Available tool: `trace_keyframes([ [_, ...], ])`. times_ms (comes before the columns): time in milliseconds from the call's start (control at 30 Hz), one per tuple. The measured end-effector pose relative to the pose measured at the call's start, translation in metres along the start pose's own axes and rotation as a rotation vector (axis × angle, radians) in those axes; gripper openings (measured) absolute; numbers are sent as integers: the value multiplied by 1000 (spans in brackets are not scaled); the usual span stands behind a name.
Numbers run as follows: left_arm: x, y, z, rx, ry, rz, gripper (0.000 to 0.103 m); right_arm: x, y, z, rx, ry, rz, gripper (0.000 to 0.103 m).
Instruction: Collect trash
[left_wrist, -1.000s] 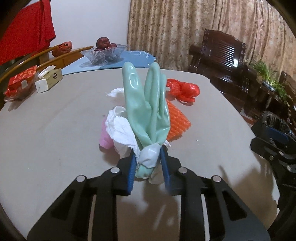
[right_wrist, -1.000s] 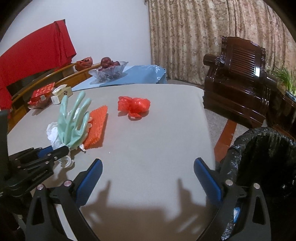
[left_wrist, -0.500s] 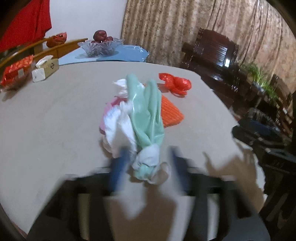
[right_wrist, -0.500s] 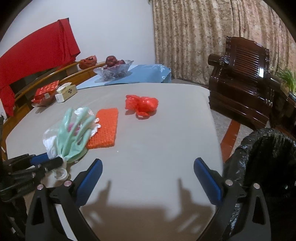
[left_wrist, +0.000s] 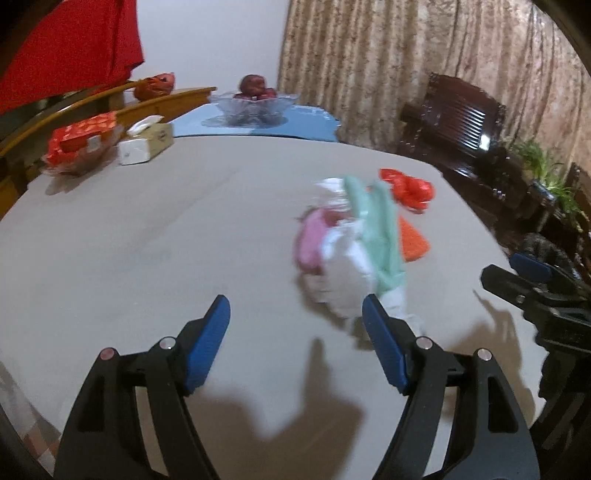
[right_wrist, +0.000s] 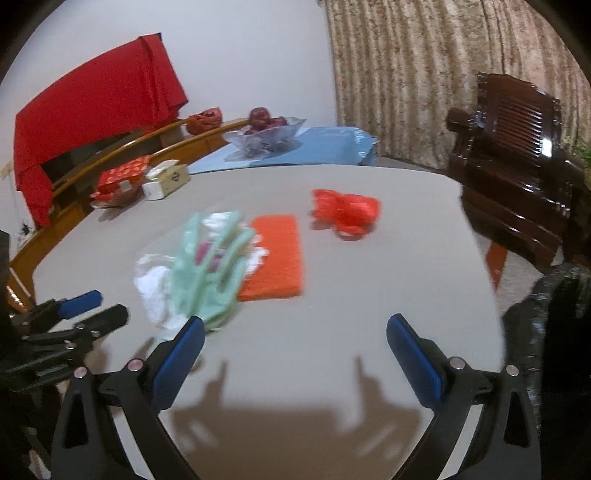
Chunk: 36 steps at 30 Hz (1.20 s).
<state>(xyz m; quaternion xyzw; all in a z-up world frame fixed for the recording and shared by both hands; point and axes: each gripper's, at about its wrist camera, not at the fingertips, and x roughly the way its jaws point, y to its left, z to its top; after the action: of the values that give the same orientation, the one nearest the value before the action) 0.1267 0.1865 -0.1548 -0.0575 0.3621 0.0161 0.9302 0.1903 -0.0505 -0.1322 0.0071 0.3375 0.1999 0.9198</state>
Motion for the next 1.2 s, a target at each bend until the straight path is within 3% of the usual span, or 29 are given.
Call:
trace_keyframes([
  [200, 4, 19, -2, -14, 3, 41, 70, 10, 42, 1, -32, 11, 75, 97],
  [467, 11, 31, -6, -13, 11, 57, 70, 39, 67, -11, -71, 80, 43, 96],
  [633, 15, 33, -8, -25, 19, 52, 70, 50, 63, -19, -79, 131, -1, 93],
  [933, 14, 30, -4, -25, 9, 53, 70, 27, 31, -13, -59, 94, -139, 93],
  [1200, 10, 25, 0, -14, 1, 58, 70, 34, 36, -4, 14, 96, -49, 93],
])
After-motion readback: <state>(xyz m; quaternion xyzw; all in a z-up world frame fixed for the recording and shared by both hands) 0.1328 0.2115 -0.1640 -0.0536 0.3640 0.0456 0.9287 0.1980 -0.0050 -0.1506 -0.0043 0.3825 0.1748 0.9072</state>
